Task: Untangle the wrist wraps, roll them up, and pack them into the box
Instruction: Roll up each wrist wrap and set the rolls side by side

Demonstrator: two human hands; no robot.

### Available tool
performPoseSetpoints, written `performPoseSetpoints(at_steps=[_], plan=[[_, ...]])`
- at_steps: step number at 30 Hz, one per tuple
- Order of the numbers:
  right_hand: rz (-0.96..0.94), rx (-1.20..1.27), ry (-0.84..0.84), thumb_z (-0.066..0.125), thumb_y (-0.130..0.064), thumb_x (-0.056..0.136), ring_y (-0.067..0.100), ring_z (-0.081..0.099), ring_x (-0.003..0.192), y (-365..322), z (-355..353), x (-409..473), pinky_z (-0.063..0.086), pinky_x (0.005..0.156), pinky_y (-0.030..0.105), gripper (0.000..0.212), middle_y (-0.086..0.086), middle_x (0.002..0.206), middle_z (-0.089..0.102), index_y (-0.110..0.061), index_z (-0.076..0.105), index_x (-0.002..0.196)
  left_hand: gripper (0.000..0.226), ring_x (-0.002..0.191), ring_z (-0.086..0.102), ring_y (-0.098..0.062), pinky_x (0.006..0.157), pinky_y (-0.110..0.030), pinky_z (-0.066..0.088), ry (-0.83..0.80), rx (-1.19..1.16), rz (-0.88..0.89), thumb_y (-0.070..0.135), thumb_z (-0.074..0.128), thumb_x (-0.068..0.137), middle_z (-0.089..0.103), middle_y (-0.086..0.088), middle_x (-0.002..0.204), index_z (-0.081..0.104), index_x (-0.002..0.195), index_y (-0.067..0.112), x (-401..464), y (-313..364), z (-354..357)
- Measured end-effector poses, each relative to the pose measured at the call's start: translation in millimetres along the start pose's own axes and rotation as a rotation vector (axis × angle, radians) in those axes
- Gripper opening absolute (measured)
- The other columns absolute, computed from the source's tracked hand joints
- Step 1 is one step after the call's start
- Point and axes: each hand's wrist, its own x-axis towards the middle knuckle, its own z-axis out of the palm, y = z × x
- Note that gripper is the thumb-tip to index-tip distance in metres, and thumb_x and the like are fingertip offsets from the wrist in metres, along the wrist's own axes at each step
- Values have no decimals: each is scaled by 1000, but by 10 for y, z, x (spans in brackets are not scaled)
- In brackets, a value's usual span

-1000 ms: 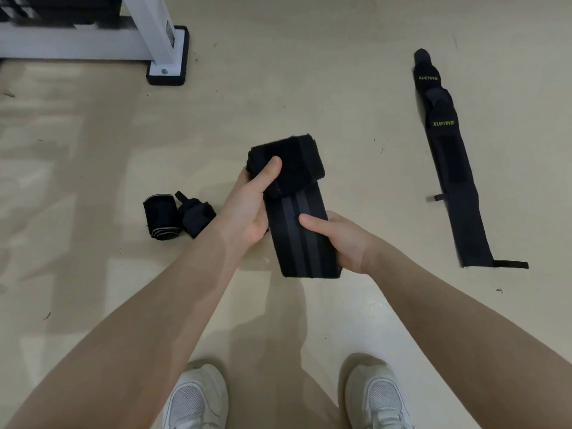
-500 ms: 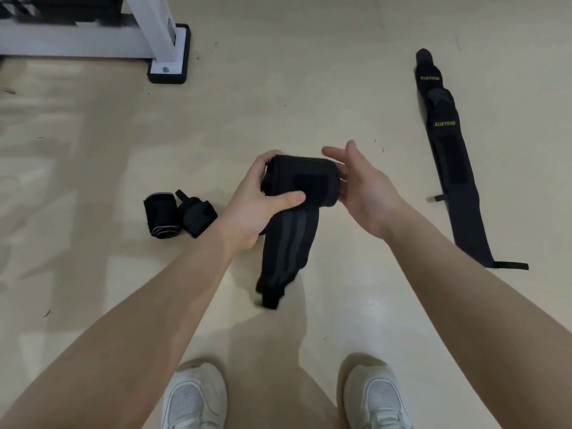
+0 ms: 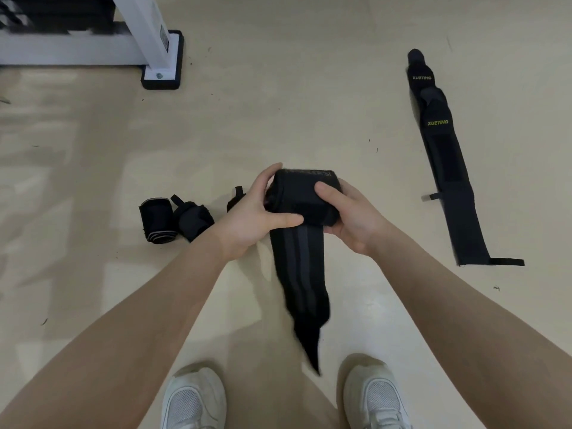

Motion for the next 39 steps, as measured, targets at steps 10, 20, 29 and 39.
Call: performPoseSetpoints(at_steps=[10, 20, 29, 39], plan=[[-294, -390, -82, 65, -1, 84, 13, 56, 91, -98, -91, -91, 54, 80, 34, 45, 4, 105, 53, -17, 40, 117, 48, 106, 66, -22, 84, -36, 56, -156, -364, -234, 43, 60, 82, 68, -6, 117, 55, 123, 19, -85, -11, 48], [-95, -95, -82, 69, -32, 81, 5, 55, 113, 0, 19, -86, 53, 88, 34, 70, -6, 133, 43, -34, 25, 136, 57, 104, 66, -24, 78, -36, 57, 78, -423, -126, 23, 73, 75, 66, -8, 118, 53, 128, 17, 41, -31, 63], [289, -24, -176, 49, -36, 94, 16, 68, 96, -83, -69, -99, 56, 86, 36, 28, -1, 103, 72, -17, 63, 110, 56, 101, 64, -12, 80, -25, 53, -20, -154, -3, 8, 73, 63, 64, 3, 109, 54, 112, 28, 2, -189, 52], [-162, -285, -93, 73, -6, 67, 14, 61, 87, 3, -136, -42, 53, 66, 26, 53, 4, 106, 53, -23, 42, 106, 62, 108, 65, -24, 90, -41, 53, -41, -272, -326, 49, 69, 75, 64, -2, 124, 52, 129, 24, 52, -96, 35]])
